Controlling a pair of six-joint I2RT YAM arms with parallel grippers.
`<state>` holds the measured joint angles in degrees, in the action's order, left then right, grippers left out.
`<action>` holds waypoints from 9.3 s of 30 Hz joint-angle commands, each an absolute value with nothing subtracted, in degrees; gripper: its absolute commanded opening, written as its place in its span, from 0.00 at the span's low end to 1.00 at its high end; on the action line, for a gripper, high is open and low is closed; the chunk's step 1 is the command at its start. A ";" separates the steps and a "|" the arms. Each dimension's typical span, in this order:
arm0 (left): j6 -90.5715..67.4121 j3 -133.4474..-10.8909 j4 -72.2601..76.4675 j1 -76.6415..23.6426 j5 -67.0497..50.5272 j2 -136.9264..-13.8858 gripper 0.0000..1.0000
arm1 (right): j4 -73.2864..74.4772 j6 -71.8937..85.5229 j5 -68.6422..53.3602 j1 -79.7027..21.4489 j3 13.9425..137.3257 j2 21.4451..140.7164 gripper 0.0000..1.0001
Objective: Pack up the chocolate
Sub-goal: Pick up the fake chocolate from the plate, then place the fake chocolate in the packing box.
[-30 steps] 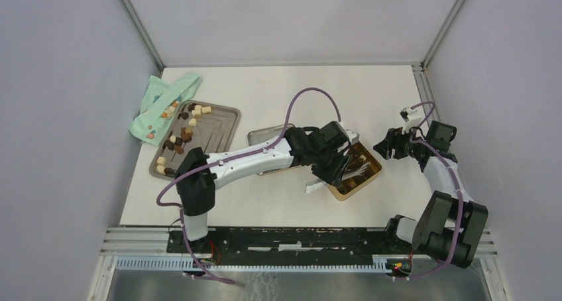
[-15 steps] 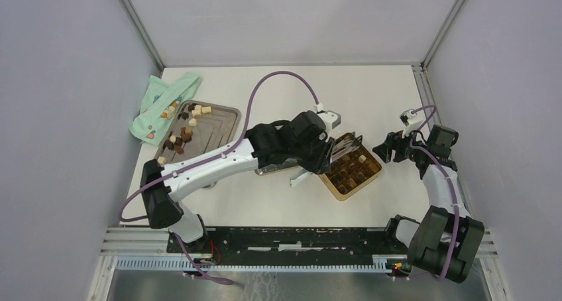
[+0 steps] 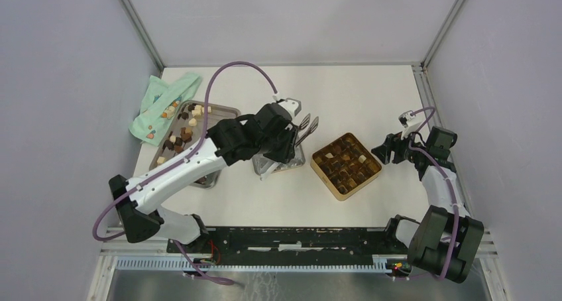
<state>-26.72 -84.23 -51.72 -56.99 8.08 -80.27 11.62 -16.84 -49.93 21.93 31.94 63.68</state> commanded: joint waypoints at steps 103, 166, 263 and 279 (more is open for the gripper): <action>-23.90 -69.03 -62.50 4.33 10.65 -73.72 0.48 | 10.70 -23.81 -60.47 22.37 33.24 70.01 0.67; -24.84 -60.15 -57.43 10.20 6.07 -70.66 0.02 | 13.84 -26.54 -60.82 22.32 35.05 72.44 0.67; -15.85 -99.79 -37.76 -62.95 -12.94 -111.61 0.33 | 5.36 -7.92 -55.81 40.29 30.15 68.82 0.67; -15.80 -100.68 -38.73 -63.04 -11.22 -110.77 0.43 | 7.11 -9.58 -57.25 40.33 31.39 68.91 0.68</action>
<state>-18.26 -97.65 -40.01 -62.81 -12.05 -112.01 7.16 -8.29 -55.33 39.92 30.48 69.78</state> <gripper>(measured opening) 0.441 0.677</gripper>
